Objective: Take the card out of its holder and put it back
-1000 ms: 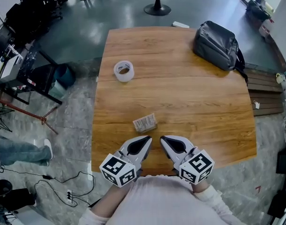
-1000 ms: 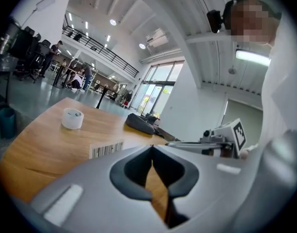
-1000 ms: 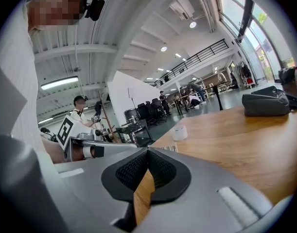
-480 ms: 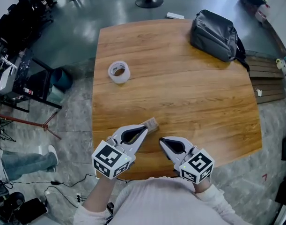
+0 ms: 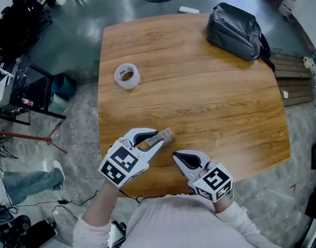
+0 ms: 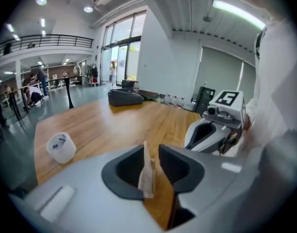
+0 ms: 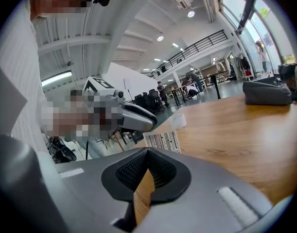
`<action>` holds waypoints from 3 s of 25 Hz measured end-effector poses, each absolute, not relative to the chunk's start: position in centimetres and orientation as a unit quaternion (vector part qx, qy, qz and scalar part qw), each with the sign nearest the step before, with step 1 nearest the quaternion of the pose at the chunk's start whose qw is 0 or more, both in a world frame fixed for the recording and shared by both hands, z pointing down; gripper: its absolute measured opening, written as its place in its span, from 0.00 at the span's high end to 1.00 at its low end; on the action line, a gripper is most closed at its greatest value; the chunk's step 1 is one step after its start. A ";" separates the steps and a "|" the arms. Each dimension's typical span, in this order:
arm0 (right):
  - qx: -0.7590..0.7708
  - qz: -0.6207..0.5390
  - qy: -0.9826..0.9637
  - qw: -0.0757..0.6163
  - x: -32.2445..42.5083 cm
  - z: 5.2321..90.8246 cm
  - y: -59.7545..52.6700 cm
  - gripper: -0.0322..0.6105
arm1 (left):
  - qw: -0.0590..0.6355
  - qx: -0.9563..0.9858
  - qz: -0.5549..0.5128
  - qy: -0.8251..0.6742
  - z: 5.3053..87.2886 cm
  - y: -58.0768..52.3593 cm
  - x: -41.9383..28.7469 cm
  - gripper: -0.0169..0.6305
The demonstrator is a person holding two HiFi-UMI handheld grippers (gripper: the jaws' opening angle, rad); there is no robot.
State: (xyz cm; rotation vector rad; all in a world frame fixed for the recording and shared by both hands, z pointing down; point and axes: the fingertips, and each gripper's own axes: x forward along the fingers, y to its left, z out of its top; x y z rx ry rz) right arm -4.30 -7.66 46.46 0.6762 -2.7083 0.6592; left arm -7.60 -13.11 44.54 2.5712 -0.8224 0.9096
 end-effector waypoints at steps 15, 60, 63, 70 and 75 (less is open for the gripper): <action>0.216 0.231 -0.939 0.133 -5.6 46.4 -7.8 0.95 | 0.128 0.857 0.474 -0.158 47.6 -13.5 -7.8 0.82; 0.241 0.217 -0.938 0.122 -4.1 45.3 -7.5 0.95 | 0.127 0.846 0.507 -0.109 46.5 -13.1 -7.2 0.94; 0.241 0.214 -0.939 0.119 -4.0 45.1 -7.5 0.95 | 0.123 0.847 0.505 -0.113 46.1 -13.0 -7.3 0.94; 0.241 0.206 -0.941 0.118 -4.1 44.6 -7.3 0.95 | 0.114 0.848 0.505 -0.114 45.2 -12.8 -7.4 0.94; 0.241 0.203 -0.942 0.117 -4.2 44.5 -7.0 0.95 | 0.112 0.847 0.506 -0.120 44.9 -12.9 -7.7 0.94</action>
